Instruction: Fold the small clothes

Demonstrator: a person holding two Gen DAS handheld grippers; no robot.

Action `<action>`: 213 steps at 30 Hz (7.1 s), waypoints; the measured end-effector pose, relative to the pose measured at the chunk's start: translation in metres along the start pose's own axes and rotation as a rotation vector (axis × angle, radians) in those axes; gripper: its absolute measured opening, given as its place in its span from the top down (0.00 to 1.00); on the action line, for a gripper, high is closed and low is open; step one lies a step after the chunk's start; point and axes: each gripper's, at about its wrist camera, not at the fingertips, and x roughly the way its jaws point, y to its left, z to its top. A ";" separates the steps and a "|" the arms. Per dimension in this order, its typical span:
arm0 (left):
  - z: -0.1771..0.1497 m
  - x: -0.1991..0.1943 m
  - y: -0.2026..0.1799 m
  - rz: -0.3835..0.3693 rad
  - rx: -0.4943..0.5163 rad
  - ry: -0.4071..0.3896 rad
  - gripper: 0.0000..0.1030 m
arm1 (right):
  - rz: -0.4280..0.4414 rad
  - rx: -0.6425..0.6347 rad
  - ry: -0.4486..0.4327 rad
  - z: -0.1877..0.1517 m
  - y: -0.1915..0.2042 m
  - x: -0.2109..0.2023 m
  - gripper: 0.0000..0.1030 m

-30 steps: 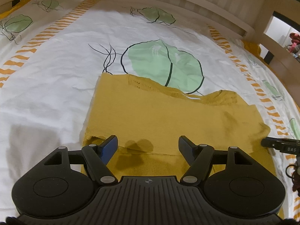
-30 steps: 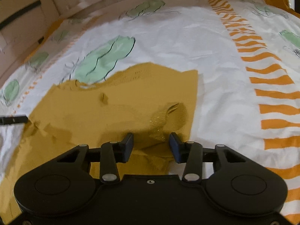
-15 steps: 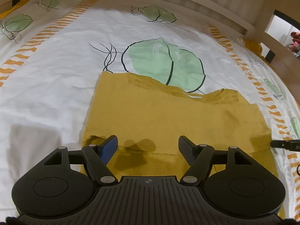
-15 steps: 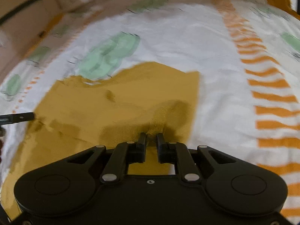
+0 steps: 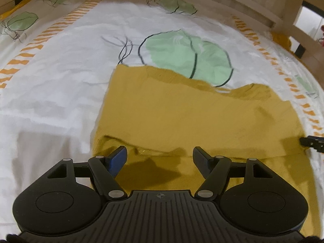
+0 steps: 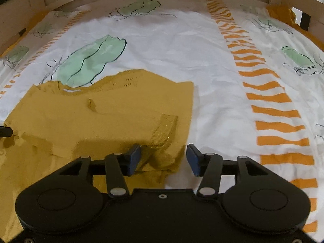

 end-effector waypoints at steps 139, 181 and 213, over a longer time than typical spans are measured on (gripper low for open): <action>-0.205 -0.165 0.065 -0.041 -0.105 -0.088 0.95 | 0.231 0.390 -0.014 -0.231 0.002 -0.167 0.51; -0.152 -0.185 0.060 -0.101 -0.185 -0.226 0.96 | 0.357 0.523 0.095 -0.227 -0.005 -0.157 0.19; -0.023 -0.159 0.050 -0.171 -0.211 -0.340 0.96 | 0.491 0.643 -0.361 -0.065 -0.041 -0.135 0.86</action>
